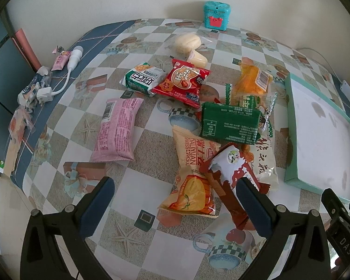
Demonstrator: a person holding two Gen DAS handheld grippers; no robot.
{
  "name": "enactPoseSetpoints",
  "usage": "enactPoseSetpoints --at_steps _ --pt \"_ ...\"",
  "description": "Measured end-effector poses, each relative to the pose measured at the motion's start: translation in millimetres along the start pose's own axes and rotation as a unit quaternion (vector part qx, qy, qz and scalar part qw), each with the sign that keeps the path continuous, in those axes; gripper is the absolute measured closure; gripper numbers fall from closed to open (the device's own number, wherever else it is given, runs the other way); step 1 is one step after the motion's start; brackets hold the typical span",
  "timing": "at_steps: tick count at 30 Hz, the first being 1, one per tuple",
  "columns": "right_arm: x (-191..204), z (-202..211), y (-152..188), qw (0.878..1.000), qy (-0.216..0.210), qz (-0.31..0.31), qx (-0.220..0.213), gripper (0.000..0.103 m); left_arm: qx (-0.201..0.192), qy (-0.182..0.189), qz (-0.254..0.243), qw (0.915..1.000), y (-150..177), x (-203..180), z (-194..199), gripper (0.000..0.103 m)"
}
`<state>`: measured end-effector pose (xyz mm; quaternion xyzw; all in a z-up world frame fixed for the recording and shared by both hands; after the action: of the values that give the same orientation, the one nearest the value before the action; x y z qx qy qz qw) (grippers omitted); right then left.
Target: Organize snacks
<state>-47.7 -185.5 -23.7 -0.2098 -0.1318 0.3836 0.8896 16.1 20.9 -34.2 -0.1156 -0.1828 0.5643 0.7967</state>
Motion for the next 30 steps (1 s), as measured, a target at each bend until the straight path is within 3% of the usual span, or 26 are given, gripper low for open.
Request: enactPoseSetpoints --at_steps 4,9,16,20,25,30 --pt "2 4 -1 1.000 -0.010 0.000 -0.010 0.000 -0.004 0.001 0.027 0.9996 -1 12 0 0.000" --pt "29 11 -1 0.997 -0.074 0.011 0.004 0.000 -0.016 0.008 0.101 0.9948 3 46 -1 0.000" --pt "84 11 13 0.990 -0.103 0.091 0.013 0.000 -0.002 0.020 0.166 0.9859 15 78 -13 0.000" --pt "108 -2 23 0.985 -0.115 0.119 0.049 0.000 0.009 0.032 0.182 0.9828 19 87 -21 0.000" --pt "123 -11 27 0.981 -0.125 0.137 0.063 0.001 0.019 0.058 0.180 0.9819 21 85 -29 0.000" --pt "133 -21 31 0.977 -0.130 0.150 0.083 0.013 0.021 0.073 0.186 0.9796 22 84 -31 0.000"
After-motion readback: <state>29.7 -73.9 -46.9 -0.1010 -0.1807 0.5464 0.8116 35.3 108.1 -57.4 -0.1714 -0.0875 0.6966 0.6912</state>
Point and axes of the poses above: each gripper's, at about its wrist camera, not at the fingertips, and z roughly against the way its jaws point, x to its left, y to its underside, the point moved 2 cm from there along -z, roughly the way its jaws point, and after that the axes turned 14 degrees about -z, right-handed, at the moved point
